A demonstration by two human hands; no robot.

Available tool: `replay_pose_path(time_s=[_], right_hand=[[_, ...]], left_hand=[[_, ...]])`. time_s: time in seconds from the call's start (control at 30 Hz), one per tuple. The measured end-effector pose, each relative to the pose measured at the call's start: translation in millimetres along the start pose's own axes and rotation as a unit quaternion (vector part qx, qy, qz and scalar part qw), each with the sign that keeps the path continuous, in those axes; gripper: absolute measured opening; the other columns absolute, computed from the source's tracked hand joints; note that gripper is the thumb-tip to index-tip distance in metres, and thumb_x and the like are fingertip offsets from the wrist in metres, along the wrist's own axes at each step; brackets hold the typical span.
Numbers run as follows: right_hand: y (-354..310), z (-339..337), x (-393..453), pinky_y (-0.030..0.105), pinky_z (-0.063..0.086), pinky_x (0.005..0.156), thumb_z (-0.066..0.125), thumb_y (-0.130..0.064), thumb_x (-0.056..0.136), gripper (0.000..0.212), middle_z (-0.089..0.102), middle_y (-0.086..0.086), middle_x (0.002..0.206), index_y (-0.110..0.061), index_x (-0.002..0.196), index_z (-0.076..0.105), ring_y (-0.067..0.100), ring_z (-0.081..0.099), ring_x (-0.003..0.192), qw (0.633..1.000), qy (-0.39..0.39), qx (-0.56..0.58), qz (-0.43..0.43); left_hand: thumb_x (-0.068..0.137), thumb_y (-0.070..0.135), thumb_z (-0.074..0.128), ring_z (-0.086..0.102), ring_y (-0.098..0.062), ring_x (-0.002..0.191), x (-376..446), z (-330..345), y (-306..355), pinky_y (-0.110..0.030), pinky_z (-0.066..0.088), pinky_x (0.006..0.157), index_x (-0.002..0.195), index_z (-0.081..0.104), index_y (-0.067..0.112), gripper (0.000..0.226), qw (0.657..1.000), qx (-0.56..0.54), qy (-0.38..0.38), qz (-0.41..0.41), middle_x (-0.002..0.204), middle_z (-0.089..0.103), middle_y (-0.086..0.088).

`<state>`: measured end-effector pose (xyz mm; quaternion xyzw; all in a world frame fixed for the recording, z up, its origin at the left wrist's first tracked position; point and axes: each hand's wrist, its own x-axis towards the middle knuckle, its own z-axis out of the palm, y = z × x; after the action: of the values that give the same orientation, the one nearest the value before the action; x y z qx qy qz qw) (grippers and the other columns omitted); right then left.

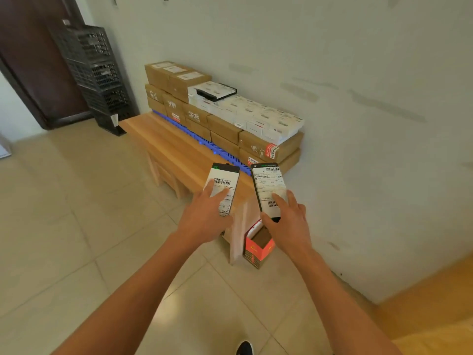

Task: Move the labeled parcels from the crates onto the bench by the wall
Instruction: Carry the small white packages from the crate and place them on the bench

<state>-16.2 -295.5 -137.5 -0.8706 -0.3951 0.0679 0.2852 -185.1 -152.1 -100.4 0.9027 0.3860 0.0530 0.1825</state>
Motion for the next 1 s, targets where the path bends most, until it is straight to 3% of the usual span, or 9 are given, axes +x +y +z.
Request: replay_pose_path(time_s=[0.1, 0.4, 0.5, 0.8, 1.0], right_hand=[[-17, 8, 63, 0.055, 0.044, 0.105, 0.059, -0.050, 0.093, 0.065, 0.018, -0.002, 0.163, -0.031, 0.151, 0.036, 0.027, 0.025, 0.141, 1.000, -0.007, 0.016, -0.011], [-80, 34, 204, 0.049, 0.030, 0.116, 0.060, -0.047, 0.095, 0.067, 0.012, 0.001, 0.167, -0.031, 0.154, 0.034, 0.029, 0.018, 0.149, 0.998, -0.022, 0.038, -0.054], [-96, 48, 249, 0.050, 0.035, 0.114, 0.058, -0.051, 0.095, 0.067, 0.013, -0.001, 0.167, -0.032, 0.155, 0.033, 0.029, 0.021, 0.148, 0.998, -0.024, 0.027, -0.048], [-144, 114, 391, 0.050, 0.032, 0.115, 0.053, -0.056, 0.097, 0.065, 0.009, -0.001, 0.168, -0.035, 0.155, 0.032, 0.032, 0.014, 0.151, 1.000, -0.003, -0.018, 0.011], [-176, 146, 463, 0.053, 0.034, 0.116, 0.050, -0.058, 0.097, 0.066, 0.010, -0.001, 0.168, -0.037, 0.156, 0.029, 0.035, 0.016, 0.150, 0.995, 0.034, -0.019, 0.096]], left_hand=[[0.088, 0.046, 0.062, 0.018, -0.022, 0.148, 48, -21, -10, -0.048, 0.038, 0.113, 0.158, 0.025, 0.038, 0.080, 1.000, 0.000, 0.018, -0.014, 0.169, 0.002, 0.008], [0.089, 0.044, 0.065, 0.016, -0.021, 0.150, 176, -64, -54, -0.047, 0.037, 0.113, 0.157, 0.029, 0.037, 0.077, 0.998, -0.010, 0.039, -0.040, 0.169, 0.007, 0.005], [0.089, 0.043, 0.065, 0.019, -0.023, 0.149, 226, -77, -72, -0.048, 0.038, 0.112, 0.156, 0.031, 0.036, 0.076, 0.999, -0.014, 0.040, -0.034, 0.169, 0.009, 0.003], [0.090, 0.043, 0.064, 0.016, -0.023, 0.152, 412, -100, -156, -0.048, 0.034, 0.116, 0.153, 0.037, 0.040, 0.069, 0.997, -0.048, 0.023, 0.047, 0.168, 0.012, 0.006], [0.092, 0.042, 0.061, 0.013, -0.027, 0.153, 529, -125, -183, -0.052, 0.033, 0.117, 0.154, 0.035, 0.040, 0.067, 0.991, -0.025, -0.035, 0.126, 0.169, 0.010, 0.005]])
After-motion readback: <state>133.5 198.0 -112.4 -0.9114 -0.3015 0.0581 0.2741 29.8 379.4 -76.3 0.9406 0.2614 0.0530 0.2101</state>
